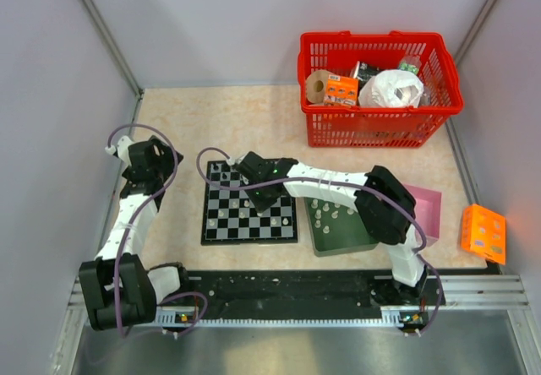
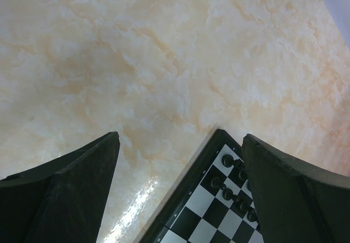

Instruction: Set up the chess pieces on the board

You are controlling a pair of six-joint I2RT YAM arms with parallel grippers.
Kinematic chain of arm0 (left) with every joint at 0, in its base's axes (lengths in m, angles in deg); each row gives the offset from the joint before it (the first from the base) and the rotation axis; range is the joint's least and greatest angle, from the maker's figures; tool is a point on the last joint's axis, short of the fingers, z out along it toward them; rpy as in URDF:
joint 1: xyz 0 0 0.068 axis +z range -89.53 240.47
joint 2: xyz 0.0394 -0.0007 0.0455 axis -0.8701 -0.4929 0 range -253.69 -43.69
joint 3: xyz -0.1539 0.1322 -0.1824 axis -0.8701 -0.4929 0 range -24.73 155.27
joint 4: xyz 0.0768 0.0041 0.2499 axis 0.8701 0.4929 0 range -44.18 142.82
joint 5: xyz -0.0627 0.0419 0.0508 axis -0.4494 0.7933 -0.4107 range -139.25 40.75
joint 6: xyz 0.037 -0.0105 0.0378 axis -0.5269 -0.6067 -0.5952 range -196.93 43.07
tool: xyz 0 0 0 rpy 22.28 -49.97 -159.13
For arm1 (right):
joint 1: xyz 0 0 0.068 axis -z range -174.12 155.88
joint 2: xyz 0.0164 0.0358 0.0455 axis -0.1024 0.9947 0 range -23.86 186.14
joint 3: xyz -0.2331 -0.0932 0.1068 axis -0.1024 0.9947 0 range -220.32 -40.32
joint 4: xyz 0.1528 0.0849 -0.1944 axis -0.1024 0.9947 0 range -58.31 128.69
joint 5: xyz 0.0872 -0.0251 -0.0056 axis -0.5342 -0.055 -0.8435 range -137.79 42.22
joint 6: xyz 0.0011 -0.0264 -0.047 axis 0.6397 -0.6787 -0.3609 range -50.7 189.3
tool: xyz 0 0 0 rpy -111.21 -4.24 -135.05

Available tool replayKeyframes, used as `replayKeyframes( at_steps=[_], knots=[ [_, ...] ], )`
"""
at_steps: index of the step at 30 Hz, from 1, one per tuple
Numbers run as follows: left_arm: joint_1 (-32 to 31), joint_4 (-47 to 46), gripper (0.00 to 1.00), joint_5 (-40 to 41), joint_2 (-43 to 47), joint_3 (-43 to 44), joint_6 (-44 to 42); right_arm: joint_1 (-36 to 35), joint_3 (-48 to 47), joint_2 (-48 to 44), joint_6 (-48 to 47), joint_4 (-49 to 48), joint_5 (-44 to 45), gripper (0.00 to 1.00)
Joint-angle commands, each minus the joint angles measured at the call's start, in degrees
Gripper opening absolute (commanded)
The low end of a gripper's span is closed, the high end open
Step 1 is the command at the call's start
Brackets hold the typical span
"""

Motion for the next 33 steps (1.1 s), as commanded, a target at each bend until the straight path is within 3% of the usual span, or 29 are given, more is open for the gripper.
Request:
replayKeyframes(
  at_steps=[1,33],
  knots=[
    [0.1,-2.0,0.99,0.2,-0.4,1.7,-1.0,-1.0,2.1,-5.0,1.4,-0.6,1.0,0.04],
    [0.1,-2.1,0.99,0.2,-0.8,1.7,-1.0,-3.8,5.2,-6.7,1.7,1.8,3.8,0.02]
  ],
)
